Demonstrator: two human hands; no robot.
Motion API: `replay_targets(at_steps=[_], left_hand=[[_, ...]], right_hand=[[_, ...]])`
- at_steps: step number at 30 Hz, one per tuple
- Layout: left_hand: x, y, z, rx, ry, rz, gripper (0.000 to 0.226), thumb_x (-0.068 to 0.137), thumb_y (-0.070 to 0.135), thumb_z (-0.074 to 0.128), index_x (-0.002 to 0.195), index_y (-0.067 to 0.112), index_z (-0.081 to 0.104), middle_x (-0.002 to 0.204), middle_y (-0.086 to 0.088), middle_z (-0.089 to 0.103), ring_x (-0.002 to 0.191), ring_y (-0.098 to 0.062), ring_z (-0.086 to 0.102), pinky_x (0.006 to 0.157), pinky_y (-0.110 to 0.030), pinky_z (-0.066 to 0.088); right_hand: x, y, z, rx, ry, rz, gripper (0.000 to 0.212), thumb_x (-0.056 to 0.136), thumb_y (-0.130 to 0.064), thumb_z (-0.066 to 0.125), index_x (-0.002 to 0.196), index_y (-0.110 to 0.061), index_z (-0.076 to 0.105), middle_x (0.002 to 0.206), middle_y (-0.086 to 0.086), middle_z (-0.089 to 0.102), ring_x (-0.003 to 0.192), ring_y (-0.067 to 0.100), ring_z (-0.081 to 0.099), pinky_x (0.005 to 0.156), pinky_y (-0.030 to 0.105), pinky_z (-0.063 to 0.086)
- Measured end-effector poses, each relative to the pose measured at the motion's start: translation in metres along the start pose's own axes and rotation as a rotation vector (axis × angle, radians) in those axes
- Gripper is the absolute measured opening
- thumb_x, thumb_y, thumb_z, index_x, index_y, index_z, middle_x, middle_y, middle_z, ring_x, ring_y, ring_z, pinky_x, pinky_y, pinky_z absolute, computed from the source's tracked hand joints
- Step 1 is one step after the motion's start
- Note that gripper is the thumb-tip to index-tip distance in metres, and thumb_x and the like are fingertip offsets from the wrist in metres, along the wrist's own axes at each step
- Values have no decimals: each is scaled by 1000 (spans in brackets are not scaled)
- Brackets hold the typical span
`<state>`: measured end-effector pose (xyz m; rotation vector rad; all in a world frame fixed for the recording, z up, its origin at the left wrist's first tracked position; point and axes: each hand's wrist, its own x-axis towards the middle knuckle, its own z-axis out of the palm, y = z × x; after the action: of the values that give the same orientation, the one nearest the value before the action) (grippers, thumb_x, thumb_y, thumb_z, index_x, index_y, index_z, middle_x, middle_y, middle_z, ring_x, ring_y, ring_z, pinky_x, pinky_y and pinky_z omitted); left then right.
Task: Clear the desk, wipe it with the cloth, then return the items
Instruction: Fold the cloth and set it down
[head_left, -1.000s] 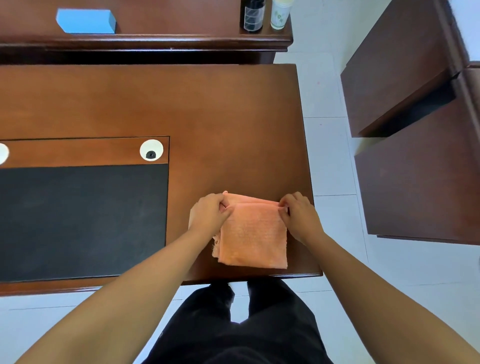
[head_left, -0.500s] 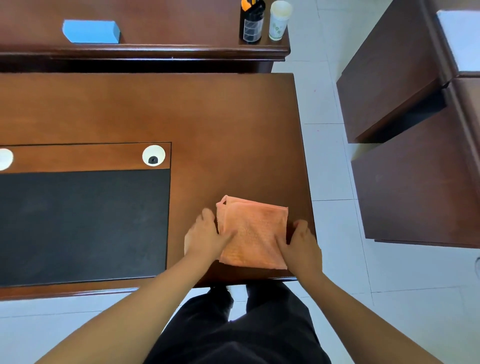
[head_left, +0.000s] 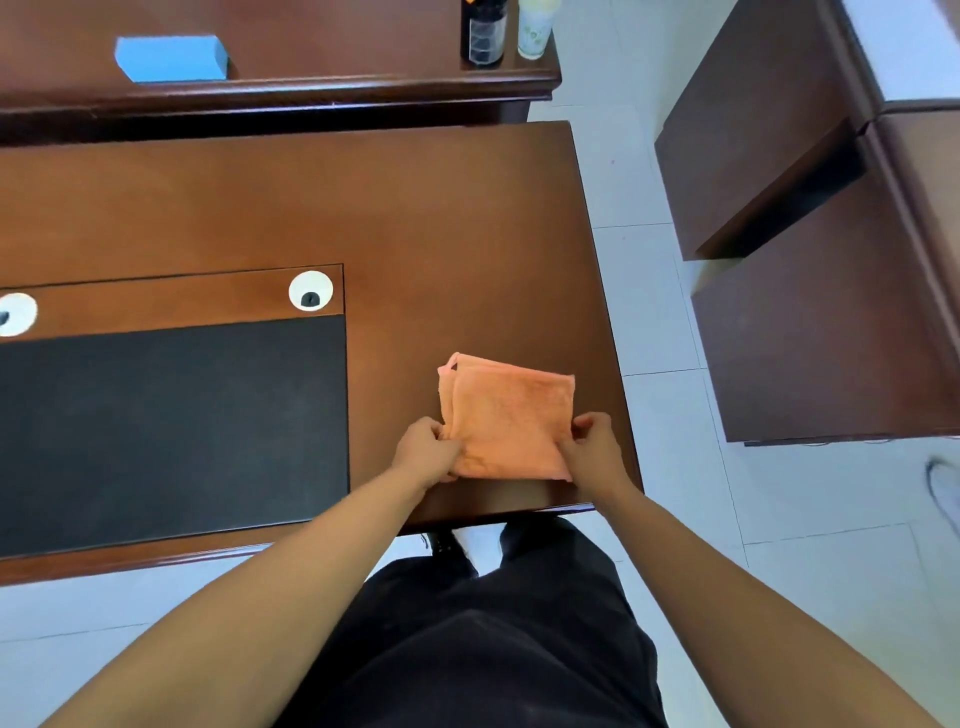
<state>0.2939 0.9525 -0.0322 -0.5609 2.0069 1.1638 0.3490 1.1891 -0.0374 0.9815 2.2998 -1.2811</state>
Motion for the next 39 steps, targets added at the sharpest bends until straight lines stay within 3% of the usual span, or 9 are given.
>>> replay_targets(at_steps=[5, 9, 12, 15, 22, 24, 26, 30, 39], left_hand=[[-6, 8, -20, -204, -129, 155, 51, 102, 11, 60, 142, 32, 37, 114, -12, 66, 78, -30, 79, 62, -32, 63], [-7, 9, -31, -122, -240, 240, 41, 105, 2, 36, 124, 22, 67, 117, -7, 68, 88, -21, 76, 72, -31, 64], [-4, 3, -37, -24, -370, 228, 46, 99, -9, 42, 119, 16, 74, 119, -5, 72, 106, -16, 70, 82, -22, 59], [-1, -6, -42, 213, -398, 392, 58, 91, -15, 54, 130, 25, 68, 120, -1, 71, 101, -13, 70, 86, -21, 57], [11, -11, -31, 405, -21, 690, 23, 88, 19, 83, 105, 32, 77, 98, 13, 66, 87, -4, 60, 76, -28, 51], [16, -2, -28, 362, 14, 690, 9, 91, 40, 80, 91, 31, 78, 100, 10, 60, 92, -6, 57, 78, -25, 48], [26, 6, -25, 298, 10, 587, 24, 96, 46, 72, 79, 29, 72, 101, 8, 59, 95, -10, 58, 79, -23, 46], [45, 22, -18, 167, 29, 410, 46, 102, 45, 62, 78, 7, 55, 72, 5, 49, 68, -18, 42, 65, -36, 32], [68, 48, -2, 535, 192, 382, 43, 105, 48, 52, 72, 23, 41, 69, 5, 54, 65, -19, 51, 57, -37, 32]], right_hand=[[1, -3, -12, 326, -177, 184, 19, 100, -24, 70, 111, -16, 57, 102, 12, 65, 81, 21, 63, 62, 30, 56], [-3, 1, -33, 517, -324, 169, 19, 103, -5, 55, 115, -18, 62, 113, 12, 66, 91, 22, 66, 70, 27, 59], [-6, 8, -46, 617, -421, 158, 45, 97, 12, 40, 109, -14, 74, 118, 12, 70, 100, 24, 73, 81, 30, 62], [-9, 14, -50, 422, -479, 46, 51, 97, 19, 44, 113, -13, 81, 125, 6, 72, 112, 22, 75, 89, 29, 62], [-3, 21, -33, -61, -184, -328, 16, 90, -17, 85, 97, -29, 79, 100, -2, 64, 88, 15, 60, 76, 16, 49], [5, 19, -30, -82, -101, -334, 8, 94, -34, 80, 92, -27, 78, 110, -9, 59, 98, 8, 59, 82, 17, 48], [13, 16, -27, -1, -34, -269, 23, 101, -40, 70, 84, -25, 75, 109, -13, 61, 98, 5, 60, 80, 21, 46], [30, 3, -18, 31, 3, -193, 44, 107, -40, 59, 65, -27, 52, 60, -11, 52, 61, 6, 49, 60, 26, 33], [53, -8, -5, -383, 95, -174, 41, 111, -47, 42, 94, -17, 65, 88, 4, 69, 83, 26, 67, 68, 31, 44]])
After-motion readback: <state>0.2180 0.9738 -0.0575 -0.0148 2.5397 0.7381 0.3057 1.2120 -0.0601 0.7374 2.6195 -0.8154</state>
